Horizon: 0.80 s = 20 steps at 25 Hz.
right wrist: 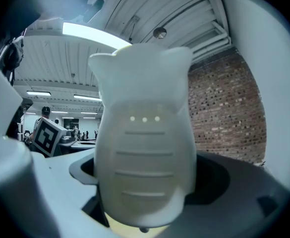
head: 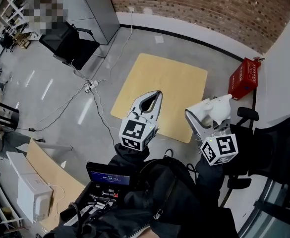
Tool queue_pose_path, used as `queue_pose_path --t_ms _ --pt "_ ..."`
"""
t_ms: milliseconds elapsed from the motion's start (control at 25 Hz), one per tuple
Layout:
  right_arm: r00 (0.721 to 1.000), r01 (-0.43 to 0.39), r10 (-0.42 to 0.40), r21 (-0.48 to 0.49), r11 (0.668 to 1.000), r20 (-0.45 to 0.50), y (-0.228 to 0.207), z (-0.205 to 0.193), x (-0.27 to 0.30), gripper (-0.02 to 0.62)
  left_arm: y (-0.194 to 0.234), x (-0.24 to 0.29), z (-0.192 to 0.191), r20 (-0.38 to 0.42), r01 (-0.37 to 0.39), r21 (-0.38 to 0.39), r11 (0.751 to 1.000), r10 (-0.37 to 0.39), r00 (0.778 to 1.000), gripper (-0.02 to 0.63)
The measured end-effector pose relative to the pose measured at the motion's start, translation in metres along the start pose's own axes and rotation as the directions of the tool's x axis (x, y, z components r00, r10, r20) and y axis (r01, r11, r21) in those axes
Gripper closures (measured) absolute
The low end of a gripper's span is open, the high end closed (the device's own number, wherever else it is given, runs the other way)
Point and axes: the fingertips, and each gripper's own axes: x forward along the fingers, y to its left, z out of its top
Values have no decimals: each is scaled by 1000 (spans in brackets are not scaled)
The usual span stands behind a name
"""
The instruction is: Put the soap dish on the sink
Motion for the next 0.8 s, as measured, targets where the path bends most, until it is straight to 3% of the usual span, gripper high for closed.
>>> queue_pose_path --t_ms 440,800 --pt "996 -52 54 26 998 -65 -32 -26 29 91 12 32 -20 -56 -48 0 999 48 997 604" --pt "979 -80 84 26 996 -186 -19 -70 60 91 32 32 -55 -116 -49 -40 998 44 992 604"
